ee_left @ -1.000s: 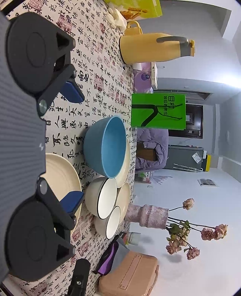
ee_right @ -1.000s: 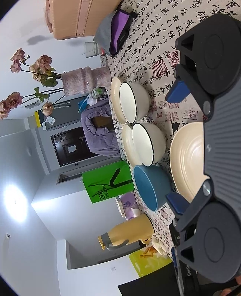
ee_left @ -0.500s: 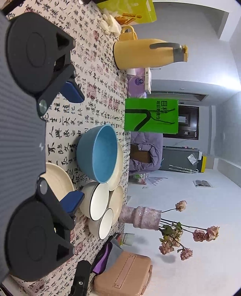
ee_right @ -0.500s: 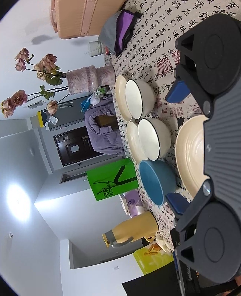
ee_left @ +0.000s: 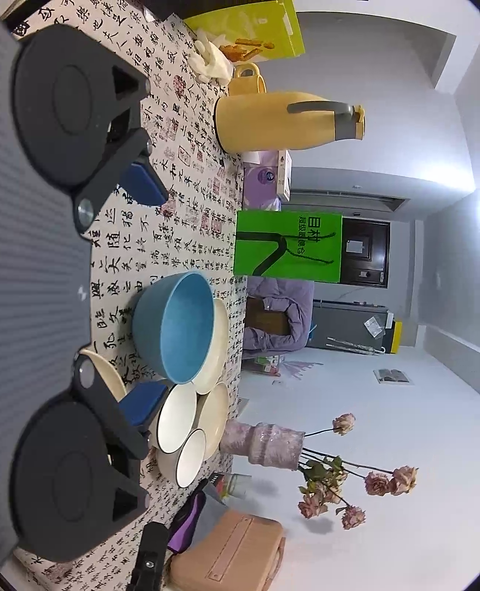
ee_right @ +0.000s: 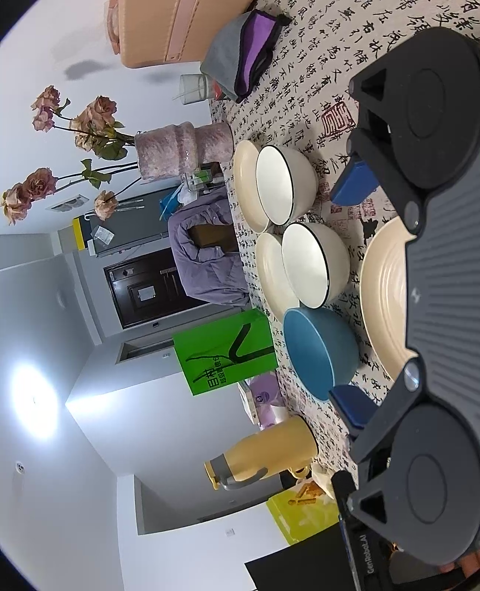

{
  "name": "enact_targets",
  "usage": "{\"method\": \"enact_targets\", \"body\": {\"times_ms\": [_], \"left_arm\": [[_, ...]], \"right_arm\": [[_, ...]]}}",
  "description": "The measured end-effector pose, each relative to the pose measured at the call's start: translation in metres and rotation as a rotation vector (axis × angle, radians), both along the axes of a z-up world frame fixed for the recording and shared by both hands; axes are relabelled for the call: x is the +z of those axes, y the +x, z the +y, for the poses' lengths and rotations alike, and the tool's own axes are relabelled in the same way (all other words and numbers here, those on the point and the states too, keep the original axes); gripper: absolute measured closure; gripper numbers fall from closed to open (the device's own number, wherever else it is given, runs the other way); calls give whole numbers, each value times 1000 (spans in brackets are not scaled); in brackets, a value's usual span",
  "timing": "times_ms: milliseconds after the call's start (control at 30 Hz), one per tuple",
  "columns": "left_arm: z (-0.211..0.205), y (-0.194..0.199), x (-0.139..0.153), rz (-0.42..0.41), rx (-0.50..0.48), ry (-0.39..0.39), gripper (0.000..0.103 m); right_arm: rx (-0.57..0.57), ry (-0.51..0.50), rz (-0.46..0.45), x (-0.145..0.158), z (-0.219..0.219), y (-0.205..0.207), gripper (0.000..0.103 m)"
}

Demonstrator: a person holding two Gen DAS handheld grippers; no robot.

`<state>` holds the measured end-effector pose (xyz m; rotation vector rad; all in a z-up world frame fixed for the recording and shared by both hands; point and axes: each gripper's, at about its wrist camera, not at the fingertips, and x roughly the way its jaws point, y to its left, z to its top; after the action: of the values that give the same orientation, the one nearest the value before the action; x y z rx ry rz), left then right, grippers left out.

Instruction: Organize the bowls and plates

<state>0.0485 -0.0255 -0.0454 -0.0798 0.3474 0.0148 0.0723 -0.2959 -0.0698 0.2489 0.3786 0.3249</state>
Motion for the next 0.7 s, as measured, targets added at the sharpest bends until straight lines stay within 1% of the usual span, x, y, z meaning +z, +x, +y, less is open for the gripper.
{"method": "enact_targets", "body": {"times_ms": [367,700], "left_arm": [[11,9,-1,-1,17,-39,0],[17,23,0,4,30,-46,0]], "right_arm": [[0,-6,17,-1,0,14,0],[2,-9,33,-4,1,32,0]]}}
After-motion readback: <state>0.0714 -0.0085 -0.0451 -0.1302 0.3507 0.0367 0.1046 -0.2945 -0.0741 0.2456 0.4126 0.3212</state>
